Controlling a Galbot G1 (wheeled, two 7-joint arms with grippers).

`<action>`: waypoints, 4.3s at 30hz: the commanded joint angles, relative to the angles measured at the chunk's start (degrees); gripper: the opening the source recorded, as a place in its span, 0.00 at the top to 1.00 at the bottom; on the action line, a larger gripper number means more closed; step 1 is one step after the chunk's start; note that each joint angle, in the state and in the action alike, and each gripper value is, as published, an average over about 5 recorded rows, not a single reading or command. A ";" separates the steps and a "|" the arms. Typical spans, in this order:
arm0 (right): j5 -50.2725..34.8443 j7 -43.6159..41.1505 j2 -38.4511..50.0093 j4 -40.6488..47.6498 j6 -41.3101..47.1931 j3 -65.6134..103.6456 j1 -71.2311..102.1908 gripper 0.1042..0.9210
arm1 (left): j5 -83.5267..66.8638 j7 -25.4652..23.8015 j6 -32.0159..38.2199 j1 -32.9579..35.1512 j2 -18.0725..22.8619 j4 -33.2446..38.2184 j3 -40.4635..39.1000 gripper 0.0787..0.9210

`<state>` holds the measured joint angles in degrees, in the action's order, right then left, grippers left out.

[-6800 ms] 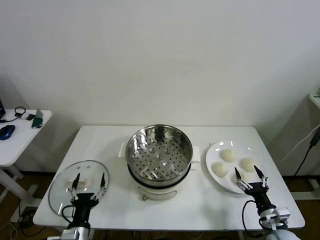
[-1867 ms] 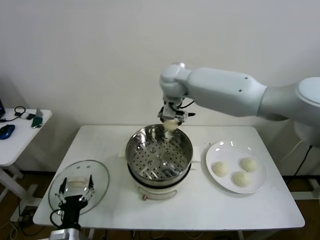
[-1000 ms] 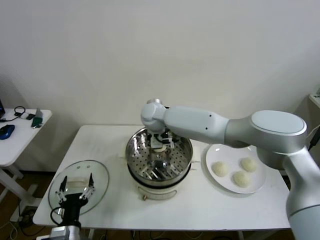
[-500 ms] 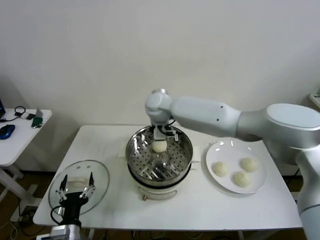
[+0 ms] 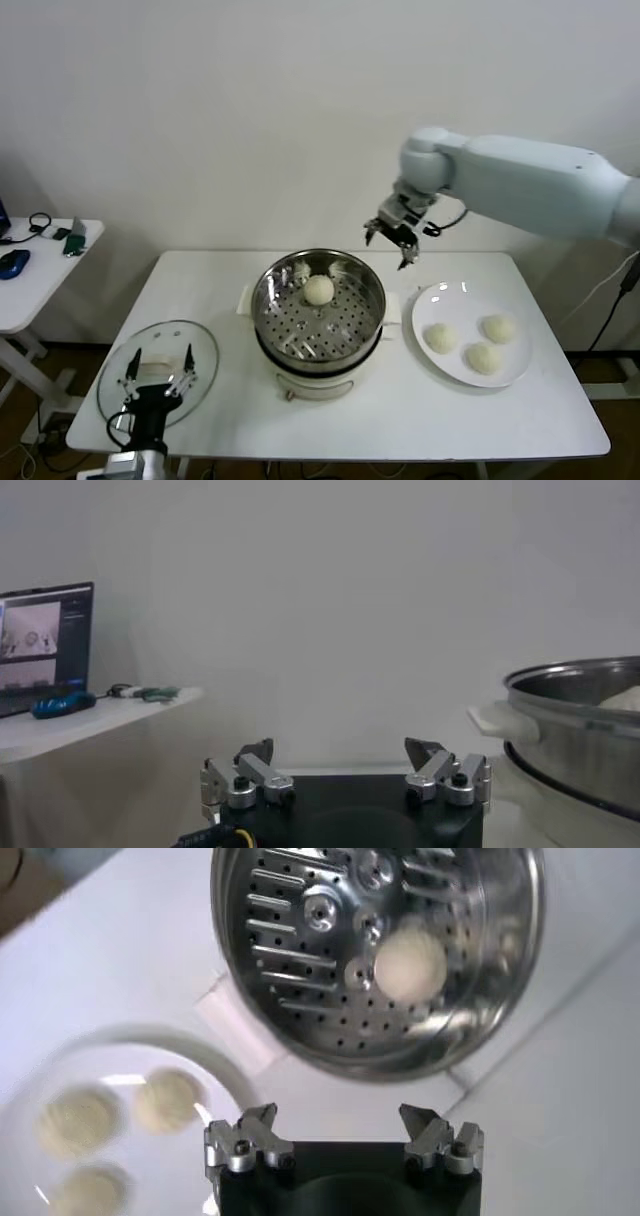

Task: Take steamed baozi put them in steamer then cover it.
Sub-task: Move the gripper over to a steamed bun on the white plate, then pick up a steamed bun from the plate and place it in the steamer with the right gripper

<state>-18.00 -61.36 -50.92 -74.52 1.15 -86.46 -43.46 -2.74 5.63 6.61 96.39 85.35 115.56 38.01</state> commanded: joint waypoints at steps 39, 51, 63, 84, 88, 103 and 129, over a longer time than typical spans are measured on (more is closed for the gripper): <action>5.78 1.36 1.25 19.81 10.55 21.03 35.59 0.12 | 1.32 -0.09 -0.13 1.58 0.04 -0.72 1.37 0.12; 6.41 0.28 0.37 21.04 9.55 21.67 35.88 0.14 | 1.52 -0.07 -0.07 1.72 0.11 -0.74 1.35 0.12; 2.11 0.64 1.82 19.50 9.95 19.54 32.00 0.22 | 1.54 -0.05 0.20 2.41 0.31 -0.34 1.44 0.12; -37.42 3.08 -7.62 8.50 13.01 -10.45 -14.39 0.22 | 2.61 -0.26 1.29 4.11 0.63 1.19 -1.22 0.12; -39.23 5.53 -10.84 5.15 15.22 -8.34 -12.89 0.22 | 2.77 -0.28 1.69 4.83 0.31 1.49 -1.36 0.12; -38.15 14.83 -26.68 1.83 23.27 -7.45 -2.70 0.22 | 2.65 -0.28 1.42 4.29 0.45 1.39 -1.35 0.12; -34.31 15.78 -34.78 8.86 25.14 -6.70 7.99 0.22 | 1.96 -0.30 1.27 2.58 0.00 -0.73 -0.86 0.12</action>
<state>-52.85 -46.04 -83.83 -66.63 25.66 -93.31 -37.46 -0.73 5.35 7.95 99.11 85.45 115.02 37.19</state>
